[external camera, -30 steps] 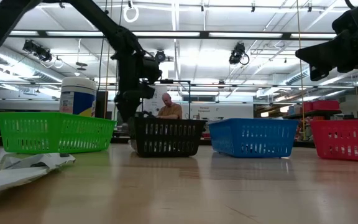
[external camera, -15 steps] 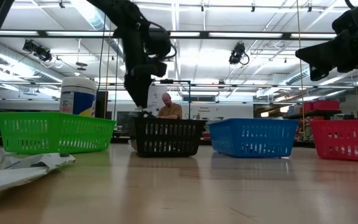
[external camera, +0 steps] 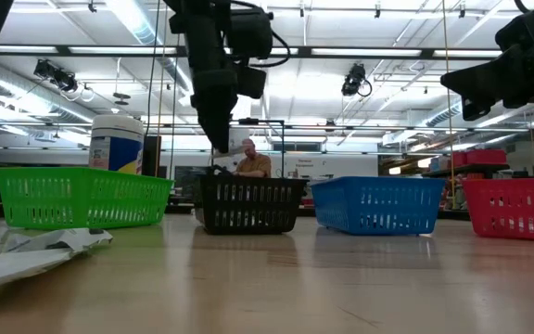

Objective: Pick & Place First Aid Supplies
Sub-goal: Put the towelette pack into the black basket

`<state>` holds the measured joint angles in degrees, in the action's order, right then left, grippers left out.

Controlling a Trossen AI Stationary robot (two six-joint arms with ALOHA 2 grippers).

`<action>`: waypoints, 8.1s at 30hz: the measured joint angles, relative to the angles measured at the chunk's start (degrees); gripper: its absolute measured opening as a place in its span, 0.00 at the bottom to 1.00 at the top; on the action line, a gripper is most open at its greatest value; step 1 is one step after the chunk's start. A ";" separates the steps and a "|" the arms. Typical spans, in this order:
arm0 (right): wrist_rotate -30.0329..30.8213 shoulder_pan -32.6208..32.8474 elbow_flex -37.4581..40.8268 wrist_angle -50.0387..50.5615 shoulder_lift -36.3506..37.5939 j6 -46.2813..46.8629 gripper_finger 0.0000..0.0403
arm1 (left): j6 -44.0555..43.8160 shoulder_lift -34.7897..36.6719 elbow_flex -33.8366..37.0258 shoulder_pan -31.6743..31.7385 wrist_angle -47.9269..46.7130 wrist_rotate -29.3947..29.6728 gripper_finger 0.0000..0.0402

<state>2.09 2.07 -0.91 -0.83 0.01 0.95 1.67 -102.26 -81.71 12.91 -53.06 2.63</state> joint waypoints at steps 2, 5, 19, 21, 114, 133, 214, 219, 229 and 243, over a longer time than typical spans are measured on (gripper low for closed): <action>0.00 0.00 -0.02 -0.01 0.00 0.00 0.06 | 0.00 0.00 0.00 -1.23 0.00 0.00 0.62; 0.00 0.01 -0.01 0.00 0.00 0.01 0.06 | -0.02 0.00 0.00 -3.00 0.00 0.04 0.62; -0.01 0.01 -0.01 0.00 0.00 0.01 0.06 | -5.44 -0.07 0.00 -12.68 0.04 0.02 0.62; 0.00 0.02 0.00 -0.01 0.00 0.02 0.06 | -6.48 -0.07 0.00 -13.65 0.37 0.05 0.62; -0.01 0.00 -0.01 -0.01 0.00 0.00 0.06 | -32.53 2.62 0.00 15.30 0.94 9.82 0.88; -0.02 0.00 -0.01 -0.01 0.00 0.01 0.06 | -30.99 -0.98 -0.43 27.85 6.80 5.68 0.89; 0.00 0.00 -0.02 0.00 0.00 0.00 0.06 | -23.52 -24.04 -11.85 32.49 3.42 4.55 0.72; 0.00 0.00 0.00 -0.01 0.00 0.00 0.06 | -23.53 -24.09 -11.82 32.41 3.44 4.38 0.57; 0.00 0.00 -0.02 0.00 0.00 0.01 0.06 | -23.54 -24.11 -11.76 31.77 3.39 4.70 0.46; 0.00 0.00 -0.02 -0.01 0.00 0.00 0.06 | -23.50 -24.37 -14.11 31.49 -0.91 4.63 0.46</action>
<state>2.09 2.07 -0.93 -0.84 0.01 0.95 -21.82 -126.63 -95.82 44.39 -53.97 7.27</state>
